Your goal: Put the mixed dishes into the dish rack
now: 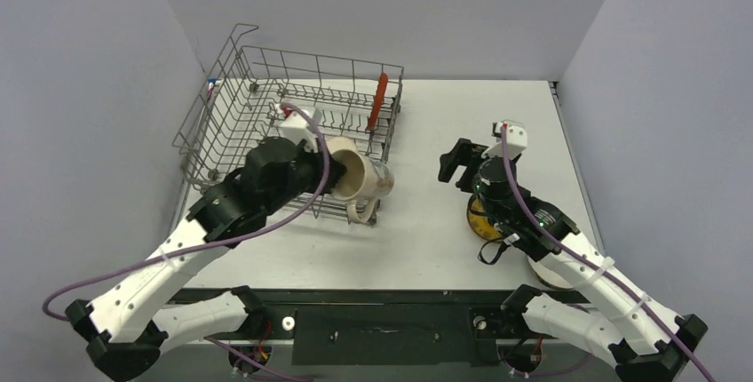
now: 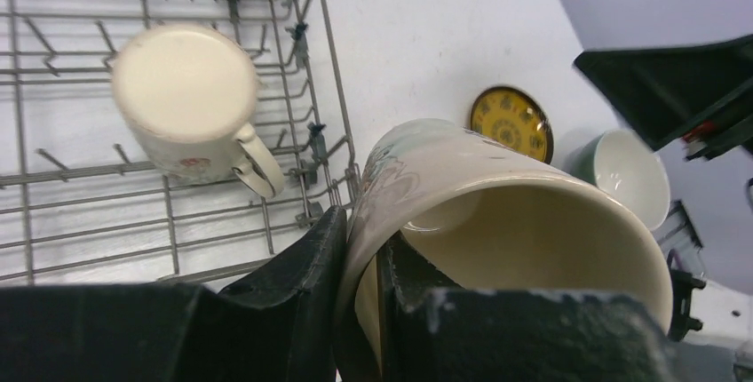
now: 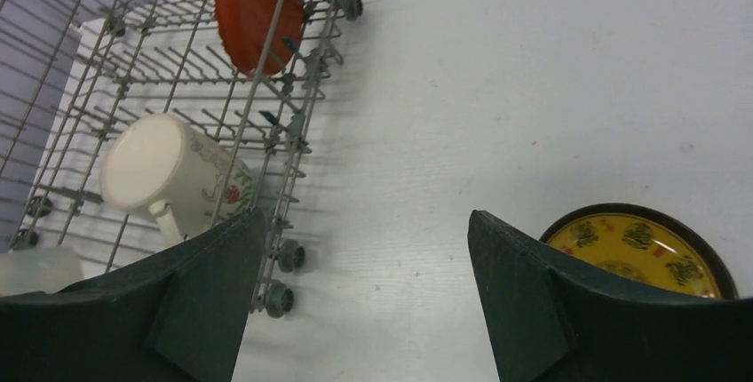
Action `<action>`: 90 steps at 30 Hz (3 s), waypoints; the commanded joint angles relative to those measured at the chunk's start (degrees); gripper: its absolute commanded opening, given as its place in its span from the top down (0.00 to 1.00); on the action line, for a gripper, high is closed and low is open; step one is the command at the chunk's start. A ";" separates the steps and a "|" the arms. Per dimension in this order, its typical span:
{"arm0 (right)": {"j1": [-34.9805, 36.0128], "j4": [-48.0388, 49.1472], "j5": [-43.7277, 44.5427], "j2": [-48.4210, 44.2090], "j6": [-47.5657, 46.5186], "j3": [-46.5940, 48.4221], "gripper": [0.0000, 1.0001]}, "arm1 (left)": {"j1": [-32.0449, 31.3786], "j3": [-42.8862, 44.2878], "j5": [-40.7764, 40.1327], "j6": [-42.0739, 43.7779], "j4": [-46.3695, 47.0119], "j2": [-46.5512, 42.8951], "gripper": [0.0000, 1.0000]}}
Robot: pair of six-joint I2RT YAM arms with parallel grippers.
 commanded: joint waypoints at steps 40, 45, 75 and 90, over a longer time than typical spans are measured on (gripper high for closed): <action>3.07 66.92 -48.70 10.55 33.54 -15.09 0.21 | 27.04 -14.48 39.90 -34.35 53.01 -9.07 1.00; 9.11 71.22 -43.88 15.07 38.90 -12.59 0.25 | 27.10 -19.69 39.02 -33.36 59.93 -10.35 1.00; 20.48 77.82 -31.60 31.46 44.30 -0.67 0.96 | 26.64 -30.29 29.53 -21.17 55.67 -24.36 1.00; 19.62 74.16 -32.20 32.40 42.93 0.10 1.00 | 25.71 -25.00 20.73 -13.31 35.38 -24.87 0.66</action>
